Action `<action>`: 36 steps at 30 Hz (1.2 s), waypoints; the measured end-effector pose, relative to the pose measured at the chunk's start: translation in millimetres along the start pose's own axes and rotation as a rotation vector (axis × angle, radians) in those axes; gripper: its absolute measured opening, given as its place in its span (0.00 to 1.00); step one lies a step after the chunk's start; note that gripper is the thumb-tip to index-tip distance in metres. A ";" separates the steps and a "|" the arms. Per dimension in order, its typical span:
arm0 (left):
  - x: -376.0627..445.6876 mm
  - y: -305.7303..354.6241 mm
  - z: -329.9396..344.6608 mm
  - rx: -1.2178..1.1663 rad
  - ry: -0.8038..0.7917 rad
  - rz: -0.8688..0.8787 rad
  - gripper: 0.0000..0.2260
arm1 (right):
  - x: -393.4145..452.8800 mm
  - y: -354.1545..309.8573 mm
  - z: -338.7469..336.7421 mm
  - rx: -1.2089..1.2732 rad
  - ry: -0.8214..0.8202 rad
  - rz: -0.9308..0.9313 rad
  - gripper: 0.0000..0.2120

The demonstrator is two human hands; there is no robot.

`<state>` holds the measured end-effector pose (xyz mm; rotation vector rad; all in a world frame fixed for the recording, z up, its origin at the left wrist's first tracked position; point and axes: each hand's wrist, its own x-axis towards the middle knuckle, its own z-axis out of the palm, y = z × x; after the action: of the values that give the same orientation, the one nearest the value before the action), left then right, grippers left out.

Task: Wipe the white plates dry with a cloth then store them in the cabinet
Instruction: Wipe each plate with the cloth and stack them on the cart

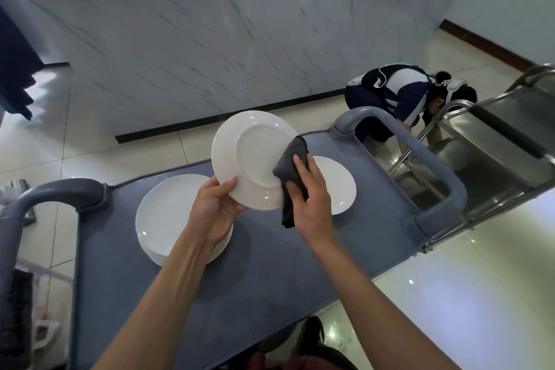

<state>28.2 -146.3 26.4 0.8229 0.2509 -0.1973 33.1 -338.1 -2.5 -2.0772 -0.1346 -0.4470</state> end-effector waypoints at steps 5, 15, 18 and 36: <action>-5.2 1.7 -2.6 0.096 -0.046 -0.002 0.14 | 13.2 1.2 -7.1 0.041 -0.014 0.044 0.23; -14.4 -1.6 -7.9 0.230 -0.128 -0.050 0.13 | 34.0 2.4 -22.5 -0.027 -0.067 0.031 0.24; -14.4 -2.6 -8.8 0.272 -0.147 -0.062 0.10 | 37.0 3.0 -23.6 -0.076 -0.075 -0.039 0.24; -13.8 -15.7 -7.1 0.384 -0.163 -0.059 0.12 | 9.3 -23.3 3.8 -0.358 -0.115 -0.354 0.22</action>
<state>9.8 -150.4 14.8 1.1743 0.0835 -0.3734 36.3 -323.5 17.9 -2.4408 -0.5303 -0.5984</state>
